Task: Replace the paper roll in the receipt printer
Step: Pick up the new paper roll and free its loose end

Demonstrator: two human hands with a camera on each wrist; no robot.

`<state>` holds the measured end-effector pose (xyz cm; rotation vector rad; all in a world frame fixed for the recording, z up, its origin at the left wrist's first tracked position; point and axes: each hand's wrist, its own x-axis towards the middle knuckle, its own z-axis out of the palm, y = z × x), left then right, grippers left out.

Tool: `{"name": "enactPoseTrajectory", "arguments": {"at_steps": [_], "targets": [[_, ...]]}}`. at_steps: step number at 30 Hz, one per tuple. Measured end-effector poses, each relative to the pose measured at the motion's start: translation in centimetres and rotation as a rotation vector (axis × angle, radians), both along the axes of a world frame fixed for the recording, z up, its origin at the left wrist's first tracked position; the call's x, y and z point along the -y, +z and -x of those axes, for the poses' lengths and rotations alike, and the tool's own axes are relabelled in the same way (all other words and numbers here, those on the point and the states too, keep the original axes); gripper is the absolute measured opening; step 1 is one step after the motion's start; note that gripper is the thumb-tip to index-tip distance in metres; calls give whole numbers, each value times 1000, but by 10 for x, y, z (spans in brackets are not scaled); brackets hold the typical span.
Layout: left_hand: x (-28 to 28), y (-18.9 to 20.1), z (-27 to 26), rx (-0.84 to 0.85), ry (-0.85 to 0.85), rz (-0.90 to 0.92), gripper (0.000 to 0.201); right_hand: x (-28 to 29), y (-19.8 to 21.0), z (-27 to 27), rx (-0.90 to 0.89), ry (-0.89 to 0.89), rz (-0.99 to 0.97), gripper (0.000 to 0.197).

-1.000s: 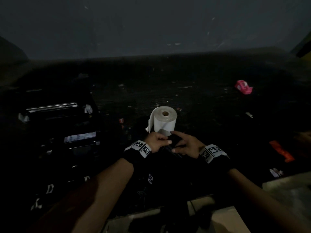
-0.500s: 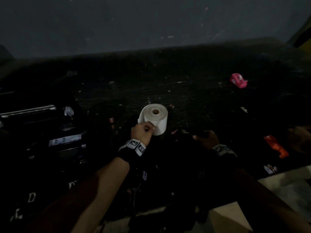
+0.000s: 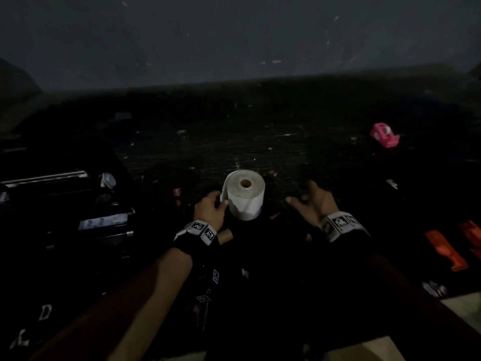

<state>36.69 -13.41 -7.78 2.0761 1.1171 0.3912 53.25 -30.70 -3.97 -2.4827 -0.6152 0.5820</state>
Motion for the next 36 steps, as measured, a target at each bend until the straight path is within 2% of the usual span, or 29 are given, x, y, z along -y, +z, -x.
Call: {"name": "enactPoseTrajectory", "arguments": {"at_steps": [3,8,11,16,21,24,26,28,29,31,33,36], "targets": [[5,5,-3,-12,-15,-30,26,-38,11,12,83,208,-109,64],[13,9,-8,-8,-26,-27,22,-94,21,17,-32,315,55,82],[14,8,-8,14,-37,51,22,-116,16,23,17,392,166,95],[12,-3,3,84,-73,261,29,-130,10,30,14,387,334,110],[8,-19,4,219,26,482,34,-135,11,35,37,364,330,102],[9,-4,5,306,69,637,35,-127,13,34,37,329,194,93],[1,-1,8,338,126,641,37,-119,15,28,22,274,68,75],[-10,1,12,362,202,591,44,-109,14,20,-91,139,-42,67],[-15,3,14,370,240,591,49,-104,15,18,-202,54,-101,67],[-22,13,17,390,277,667,64,-97,10,16,-418,-87,-264,63],[-23,25,16,364,228,772,74,-90,6,19,-629,-222,-429,67],[-18,42,14,351,121,885,66,-86,4,30,-859,-250,-572,65]]}}
